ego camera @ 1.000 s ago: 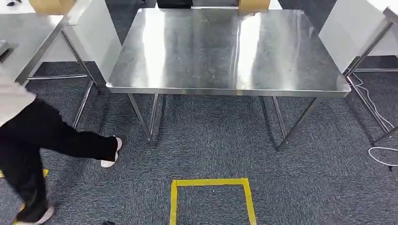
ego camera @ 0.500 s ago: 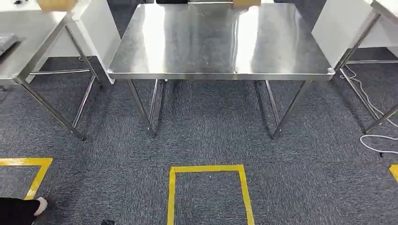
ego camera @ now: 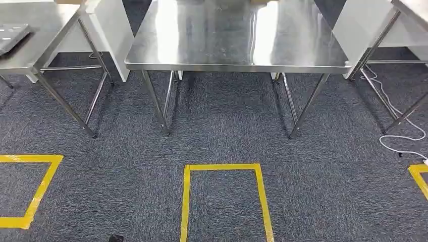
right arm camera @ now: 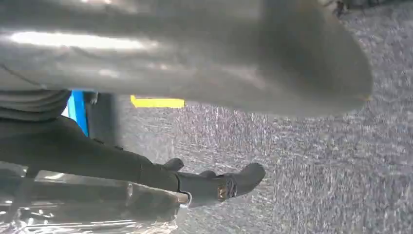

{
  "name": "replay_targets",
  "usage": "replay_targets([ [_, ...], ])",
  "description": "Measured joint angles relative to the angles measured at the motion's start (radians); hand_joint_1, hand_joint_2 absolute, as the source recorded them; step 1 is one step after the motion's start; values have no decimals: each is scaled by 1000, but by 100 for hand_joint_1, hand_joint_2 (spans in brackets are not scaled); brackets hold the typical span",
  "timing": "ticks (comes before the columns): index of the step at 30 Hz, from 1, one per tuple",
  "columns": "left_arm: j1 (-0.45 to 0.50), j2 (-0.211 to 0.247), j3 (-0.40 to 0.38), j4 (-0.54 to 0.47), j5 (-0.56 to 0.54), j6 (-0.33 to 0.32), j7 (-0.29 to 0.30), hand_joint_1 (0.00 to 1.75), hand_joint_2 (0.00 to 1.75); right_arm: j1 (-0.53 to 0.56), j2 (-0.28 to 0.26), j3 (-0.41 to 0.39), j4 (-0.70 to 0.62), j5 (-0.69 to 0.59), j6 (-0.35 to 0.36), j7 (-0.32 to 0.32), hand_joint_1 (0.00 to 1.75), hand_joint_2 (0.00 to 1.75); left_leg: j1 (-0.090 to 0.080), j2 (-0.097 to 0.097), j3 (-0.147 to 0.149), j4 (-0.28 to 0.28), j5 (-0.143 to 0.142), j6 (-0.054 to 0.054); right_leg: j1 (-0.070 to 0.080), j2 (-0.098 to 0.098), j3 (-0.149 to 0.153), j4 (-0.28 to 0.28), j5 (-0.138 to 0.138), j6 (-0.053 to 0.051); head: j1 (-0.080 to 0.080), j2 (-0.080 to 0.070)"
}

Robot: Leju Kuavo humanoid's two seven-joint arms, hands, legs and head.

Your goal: Take the parts from the cabinet and place them on the table.

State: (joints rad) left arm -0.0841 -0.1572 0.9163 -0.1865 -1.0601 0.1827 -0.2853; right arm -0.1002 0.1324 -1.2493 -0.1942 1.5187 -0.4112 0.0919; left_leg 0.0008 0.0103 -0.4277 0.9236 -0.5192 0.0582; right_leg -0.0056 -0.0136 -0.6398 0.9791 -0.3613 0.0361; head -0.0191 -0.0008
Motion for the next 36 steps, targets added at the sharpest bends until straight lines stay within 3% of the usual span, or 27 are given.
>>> replay_targets([
  [1, -2, 1, 0, 0, 0, 0, 0, 0, 0, 0, 0, 0, 0, 0, 0, 0, 0, 0, 0, -4, -26, -2, 20, 13, 1, 6, -23, 47, -76, -17, 4, 0],
  [3, -1, 0, 0, 0, 0, 0, 0, 0, 0, 4, 1, 0, 0, 0, 0, 1, 0, 0, -1, -1, -62, -2, 50, 10, -4, 7, -47, 179, -195, -27, 10, 0],
  [4, -1, 0, 0, 0, 0, 0, 0, 0, 0, 3, 1, 0, 0, 0, 0, 1, 0, 0, -2, 0, -83, 0, 66, 8, -6, 8, -52, 257, -225, -20, 8, 0],
  [5, -1, 0, 0, 0, 0, 0, 0, 0, 0, 3, 0, 0, 0, 0, 0, 1, 0, 0, -2, 3, -102, 2, 82, 5, -8, 8, -51, 311, -216, -6, 10, 0],
  [6, -1, -1, 0, 0, 0, 0, 0, 0, 0, 3, -1, 0, 0, 0, 0, 1, 0, 0, -2, 5, -123, 5, 98, 3, -9, 8, -37, 337, -183, 14, 10, 0],
  [7, -1, -2, 0, 0, 0, 0, 0, 0, 0, 3, -3, 0, 0, 0, 0, 1, 0, 0, -1, 7, -142, 11, 113, -2, -11, 8, 0, 321, -134, 33, 10, 0],
  [8, -1, -2, 0, 0, 0, 0, 0, 0, 0, 3, -3, 0, 0, 0, 0, 1, 0, 0, 0, 8, -166, 21, 125, -6, -11, 8, 53, 266, -105, 42, 9, 0],
  [9, -1, -2, 0, 0, 0, 0, 0, 0, 0, 1, -3, 0, 0, 0, 0, 1, 0, 0, 1, 7, -187, 33, 135, -11, -13, 9, 130, 172, -112, 39, 9, 0],
  [10, -1, -2, 0, 0, 0, 0, 0, 0, 0, -2, -3, 0, 0, 0, 0, 1, 0, 0, -6, 6, -202, 48, 141, -17, -13, 9, 225, 51, -157, 25, 10, 0],
  [11, -1, -4, 0, 0, 0, 0, 0, 0, 0, -3, -4, 0, 0, 0, 0, 0, 0, 0, -7, 7, -212, 58, 149, -22, -2, 14, 269, -58, -206, 9, 6, 0],
  [14, 0, -3, 0, 0, 1, 2, -1, 0, 0, -3, -3, 1, 0, -2, 1, 0, 0, 0, 0, 9, -222, 47, 187, -43, 3, 11, 242, -48, -195, -22, 3, 0],
  [15, 3, -2, 0, 0, 1, 4, -1, 0, 0, -1, 1, 1, 0, -5, 2, 0, 0, 0, 9, 5, -229, 52, 175, -49, -16, 8, 233, -51, -180, -37, 6, 0],
  [17, 7, -4, 0, 0, 2, 5, -4, 0, 0, 2, 1, 0, 0, -13, 2, 0, 0, 0, 12, -2, -253, 152, 16, -63, -11, 1, 206, -50, -151, -59, 0, 0],
  [19, 7, -3, 0, 0, 2, 5, -11, 0, 0, 3, 2, 0, 0, -19, 1, -14, 0, 0, 14, -3, -275, 298, -79, -74, -7, 0, 174, -48, -125, -60, -1, 0],
  [20, 6, -1, 0, 0, 3, 5, -15, 0, 0, 3, 2, 0, 0, -19, 1, -20, 0, 0, 16, -3, -277, 356, -79, -77, -7, 0, 158, -45, -113, -58, -1, 0],
  [22, 5, 1, 0, 0, 6, 3, -21, 0, 0, 3, 3, 0, 0, -20, 0, -28, 0, 0, 18, -3, -233, 359, 0, -78, -7, -1, 120, -28, -92, -51, -2, 0],
  [23, 3, 2, 0, 0, 10, 0, -24, 0, 0, 4, 5, 0, 0, -20, 0, -30, 0, 0, 19, -3, -178, 299, 37, -74, -7, 0, 98, -17, -85, -47, -3, 0],
  [24, 1, 2, 1, 0, 12, 0, -27, 0, 0, 3, 5, 0, 0, -19, 0, -31, 0, 0, 19, -5, -115, 221, 40, -68, -7, 1, 85, -9, -78, -43, -3, 0],
  [26, -5, 5, 1, -1, 12, -1, -29, 0, 0, 3, 10, 0, 0, -14, 0, -33, 0, 0, 14, -13, 3, 52, -12, -50, 0, 0, 70, 5, -70, -32, -2, 0],
  [28, -9, 5, 0, -1, 11, -2, -29, 0, 0, -1, 12, 0, 0, -12, 0, -37, 0, 0, 7, -13, 1, 32, -23, -42, -5, -4, 59, 4, -47, -17, -3, 0],
  [29, -8, 5, 0, -1, 11, -2, -28, 0, 0, -2, 13, 0, 0, -12, 0, -37, 0, 0, 2, -12, -5, 34, -15, -33, -7, -4, 57, 2, -37, -9, -1, 0],
  [30, -4, 3, 0, 0, 11, 0, -27, 0, 0, 1, 12, 0, 0, -12, 0, -37, 0, 0, 12, -6, -21, 19, 6, -18, 2, -2, 50, 8, -39, -2, -1, 0],
  [31, -5, 2, 1, 0, 11, 1, -26, 0, 0, 2, 11, 1, 0, -12, 0, -35, 0, 0, 9, 0, -30, 19, 19, -14, -5, 1, 35, 30, -73, -7, -2, 0],
  [33, -4, 6, 2, 0, 10, -9, -33, 0, 0, 3, 12, 1, 0, -13, 1, -26, 0, 0, 7, 0, -68, 21, 45, 0, -5, 5, -5, 161, -198, -30, 12, 0],
  [34, -4, 10, 2, 0, 8, -19, -38, 0, 0, 4, 13, 1, 0, -16, 1, -26, 0, 0, 7, 1, -84, 22, 59, 2, -8, 6, -23, 236, -239, -30, 11, 0],
  [35, -4, 14, 2, 0, 5, -27, -44, 0, 0, 4, 15, 1, 0, -19, 1, -26, 0, 0, 6, 3, -102, 23, 73, 0, -10, 8, -32, 298, -253, -20, 11, 0],
  [36, -3, 18, 2, 0, 4, -34, -50, 0, 0, 4, 15, 1, 0, -21, 0, -26, 0, 0, 6, 4, -122, 25, 87, -2, -11, 8, -25, 329, -239, -6, 11, 0],
])
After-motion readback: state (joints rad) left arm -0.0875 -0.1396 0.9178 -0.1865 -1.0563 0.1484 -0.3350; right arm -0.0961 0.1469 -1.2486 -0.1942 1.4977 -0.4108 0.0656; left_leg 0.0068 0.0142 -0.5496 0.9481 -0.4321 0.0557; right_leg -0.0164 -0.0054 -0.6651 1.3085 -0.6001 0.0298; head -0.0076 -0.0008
